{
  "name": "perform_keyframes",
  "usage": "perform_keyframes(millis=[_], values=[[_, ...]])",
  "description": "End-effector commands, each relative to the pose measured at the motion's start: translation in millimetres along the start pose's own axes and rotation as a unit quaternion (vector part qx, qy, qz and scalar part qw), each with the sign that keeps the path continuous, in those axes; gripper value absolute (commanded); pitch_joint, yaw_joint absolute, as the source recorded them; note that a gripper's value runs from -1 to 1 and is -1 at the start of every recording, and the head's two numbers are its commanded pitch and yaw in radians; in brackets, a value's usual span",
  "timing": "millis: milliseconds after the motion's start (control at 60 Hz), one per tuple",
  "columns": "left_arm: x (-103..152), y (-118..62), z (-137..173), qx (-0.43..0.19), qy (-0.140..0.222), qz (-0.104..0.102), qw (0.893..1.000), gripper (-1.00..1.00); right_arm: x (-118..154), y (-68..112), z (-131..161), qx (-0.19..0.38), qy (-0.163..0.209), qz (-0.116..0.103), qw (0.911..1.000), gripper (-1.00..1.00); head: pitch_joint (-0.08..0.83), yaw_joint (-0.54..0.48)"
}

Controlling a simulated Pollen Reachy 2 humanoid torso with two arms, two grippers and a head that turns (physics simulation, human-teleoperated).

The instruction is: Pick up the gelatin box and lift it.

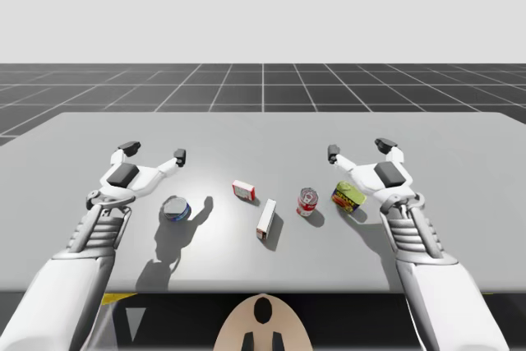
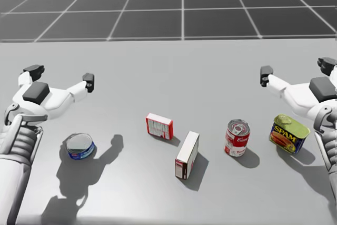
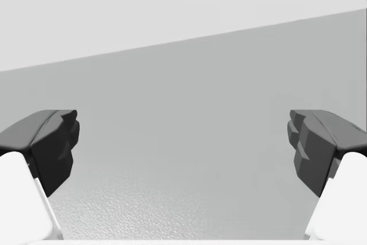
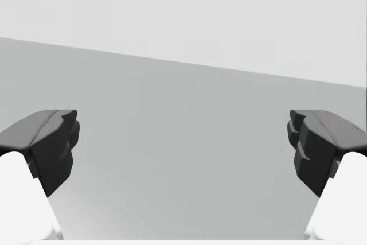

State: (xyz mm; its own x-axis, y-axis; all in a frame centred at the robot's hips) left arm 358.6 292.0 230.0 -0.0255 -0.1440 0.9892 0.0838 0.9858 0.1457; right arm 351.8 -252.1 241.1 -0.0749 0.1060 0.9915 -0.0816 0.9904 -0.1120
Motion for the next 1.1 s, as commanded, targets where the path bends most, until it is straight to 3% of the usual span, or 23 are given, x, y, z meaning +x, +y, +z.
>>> perform_keyframes(millis=[17, 167, 333, 467, 483, 567, 633, 700, 933, 1100], values=[[0.9, -0.9, 0.6, -0.002, -0.002, 0.000, 1.000, -1.00, 0.8, -0.7, 0.0, -0.002, 0.001, -0.002, 1.0000, -1.00, 0.589, 0.07], [3.3, -3.4, 3.0, -0.005, -0.009, 0.000, 1.000, -1.00, 1.1, -0.9, 0.0, -0.003, 0.001, -0.003, 1.0000, -1.00, 0.620, 0.09], [12.8, -15.7, 14.3, -0.024, -0.020, -0.016, 0.999, -1.00, 2.1, -1.1, 0.3, -0.003, 0.000, -0.004, 1.0000, -1.00, 0.626, 0.09], [27.8, -30.0, 32.8, -0.088, 0.026, 0.021, 0.996, -1.00, 1.3, 0.0, -0.2, -0.003, 0.000, -0.003, 1.0000, -1.00, 0.627, 0.09], [31.5, -33.7, 37.9, -0.100, 0.039, 0.036, 0.994, -1.00, 1.2, 0.2, -0.3, -0.003, 0.000, -0.003, 1.0000, -1.00, 0.626, 0.09], [38.5, -41.8, 49.2, -0.131, 0.056, 0.052, 0.988, -1.00, 1.4, 0.6, 0.0, -0.002, -0.001, -0.002, 1.0000, -1.00, 0.629, 0.09], [40.1, -49.3, 58.2, -0.155, 0.070, 0.052, 0.984, -1.00, 1.3, 0.6, -0.2, -0.002, -0.001, -0.002, 1.0000, -1.00, 0.633, 0.09], [36.6, -57.2, 64.1, -0.169, 0.065, 0.054, 0.982, -1.00, 0.9, 0.5, -0.1, -0.003, -0.001, -0.001, 1.0000, -1.00, 0.634, 0.09], [8.9, -95.6, 81.8, -0.224, 0.104, 0.044, 0.968, -1.00, 1.5, -0.2, 0.5, -0.006, -0.002, -0.001, 1.0000, -1.00, 0.640, 0.09], [-11.4, -115.9, 78.2, -0.218, 0.113, 0.041, 0.969, -1.00, 2.7, -1.3, 1.3, -0.007, -0.004, -0.002, 1.0000, -1.00, 0.643, 0.08]])
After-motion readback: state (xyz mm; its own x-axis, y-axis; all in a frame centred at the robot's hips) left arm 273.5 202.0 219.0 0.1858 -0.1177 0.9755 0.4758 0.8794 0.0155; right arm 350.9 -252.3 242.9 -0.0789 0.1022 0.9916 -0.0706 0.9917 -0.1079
